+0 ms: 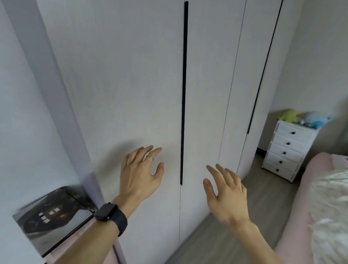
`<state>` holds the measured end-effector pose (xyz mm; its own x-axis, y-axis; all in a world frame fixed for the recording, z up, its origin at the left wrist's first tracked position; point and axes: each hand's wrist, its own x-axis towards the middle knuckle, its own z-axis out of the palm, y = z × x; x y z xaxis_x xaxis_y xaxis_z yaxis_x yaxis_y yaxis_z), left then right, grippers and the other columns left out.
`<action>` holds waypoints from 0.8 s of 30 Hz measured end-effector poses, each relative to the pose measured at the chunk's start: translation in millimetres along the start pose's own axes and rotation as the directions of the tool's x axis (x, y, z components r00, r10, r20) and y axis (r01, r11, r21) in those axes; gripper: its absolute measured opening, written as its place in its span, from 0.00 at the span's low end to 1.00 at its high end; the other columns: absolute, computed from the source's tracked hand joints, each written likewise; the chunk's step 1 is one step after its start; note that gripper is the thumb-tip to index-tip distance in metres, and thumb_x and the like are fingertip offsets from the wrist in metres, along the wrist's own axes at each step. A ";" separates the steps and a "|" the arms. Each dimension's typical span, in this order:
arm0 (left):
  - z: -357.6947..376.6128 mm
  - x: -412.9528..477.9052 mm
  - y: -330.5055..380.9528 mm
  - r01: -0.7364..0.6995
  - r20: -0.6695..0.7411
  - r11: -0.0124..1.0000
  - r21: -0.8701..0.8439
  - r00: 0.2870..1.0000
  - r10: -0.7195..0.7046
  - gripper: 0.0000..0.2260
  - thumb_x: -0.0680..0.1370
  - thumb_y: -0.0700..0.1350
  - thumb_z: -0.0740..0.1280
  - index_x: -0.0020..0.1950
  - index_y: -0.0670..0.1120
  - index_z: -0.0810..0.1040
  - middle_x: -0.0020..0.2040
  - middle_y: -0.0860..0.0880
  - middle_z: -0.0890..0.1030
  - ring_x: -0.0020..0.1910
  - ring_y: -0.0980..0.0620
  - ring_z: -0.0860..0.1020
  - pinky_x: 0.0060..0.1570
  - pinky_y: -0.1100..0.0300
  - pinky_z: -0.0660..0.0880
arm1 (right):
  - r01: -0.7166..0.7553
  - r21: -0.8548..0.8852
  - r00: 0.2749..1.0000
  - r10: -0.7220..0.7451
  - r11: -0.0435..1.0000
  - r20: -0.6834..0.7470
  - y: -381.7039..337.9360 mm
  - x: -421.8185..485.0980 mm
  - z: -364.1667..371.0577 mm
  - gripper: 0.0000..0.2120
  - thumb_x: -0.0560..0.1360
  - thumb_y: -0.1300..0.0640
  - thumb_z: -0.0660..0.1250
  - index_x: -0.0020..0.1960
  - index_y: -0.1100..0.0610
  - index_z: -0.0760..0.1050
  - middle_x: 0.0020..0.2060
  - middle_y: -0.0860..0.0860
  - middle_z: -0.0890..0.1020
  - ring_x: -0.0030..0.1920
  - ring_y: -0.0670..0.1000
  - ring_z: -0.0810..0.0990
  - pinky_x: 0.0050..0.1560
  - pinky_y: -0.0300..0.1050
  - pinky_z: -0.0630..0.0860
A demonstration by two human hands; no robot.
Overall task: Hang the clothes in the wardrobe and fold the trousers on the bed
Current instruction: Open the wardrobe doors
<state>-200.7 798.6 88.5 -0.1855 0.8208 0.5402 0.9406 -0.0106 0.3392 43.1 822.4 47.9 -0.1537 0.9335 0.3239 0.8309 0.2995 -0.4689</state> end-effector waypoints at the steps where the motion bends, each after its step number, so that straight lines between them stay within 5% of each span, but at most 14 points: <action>1: 11.4 16.0 -0.4 -0.010 -0.012 1.000 0.016 1.000 0.011 0.19 0.79 0.52 0.67 0.71 0.53 0.76 0.71 0.52 0.75 0.71 0.49 0.68 0.71 0.45 0.65 | -0.002 -0.001 1.000 0.002 1.000 0.006 5.4 18.6 4.8 0.23 0.83 0.40 0.52 0.77 0.40 0.63 0.78 0.43 0.63 0.79 0.51 0.55 0.75 0.56 0.58; 8: 78.9 99.3 -6.4 -0.165 -0.120 0.976 0.142 0.976 0.183 0.20 0.77 0.52 0.64 0.67 0.51 0.80 0.69 0.50 0.77 0.69 0.45 0.73 0.70 0.43 0.66 | 0.062 0.016 0.997 -0.061 0.998 -0.050 18.7 128.0 33.3 0.22 0.83 0.41 0.54 0.76 0.41 0.66 0.78 0.44 0.65 0.78 0.51 0.57 0.74 0.54 0.58; 13: 117.1 161.8 -8.7 -0.295 -0.339 0.921 0.255 0.864 0.371 0.17 0.77 0.48 0.66 0.65 0.49 0.81 0.69 0.48 0.77 0.70 0.44 0.73 0.72 0.40 0.61 | 0.153 0.069 0.980 -0.142 0.986 -0.140 17.8 209.2 48.8 0.21 0.83 0.43 0.57 0.75 0.44 0.68 0.76 0.45 0.67 0.77 0.51 0.60 0.73 0.54 0.61; 24: 193.9 206.8 3.2 -0.048 -0.417 0.907 0.419 0.877 0.239 0.24 0.76 0.52 0.67 0.72 0.49 0.75 0.78 0.49 0.66 0.79 0.49 0.61 0.73 0.30 0.46 | 0.486 0.147 0.834 -0.406 0.862 -0.374 31.8 339.6 75.7 0.17 0.82 0.52 0.62 0.69 0.51 0.76 0.72 0.51 0.72 0.71 0.55 0.70 0.65 0.56 0.71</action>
<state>-181.0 1079.0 52.0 -0.0565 0.4790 0.8760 0.9808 0.1905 -0.0409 -23.2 1163.8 80.7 -0.2654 0.5830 0.7679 0.5627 0.7404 -0.3677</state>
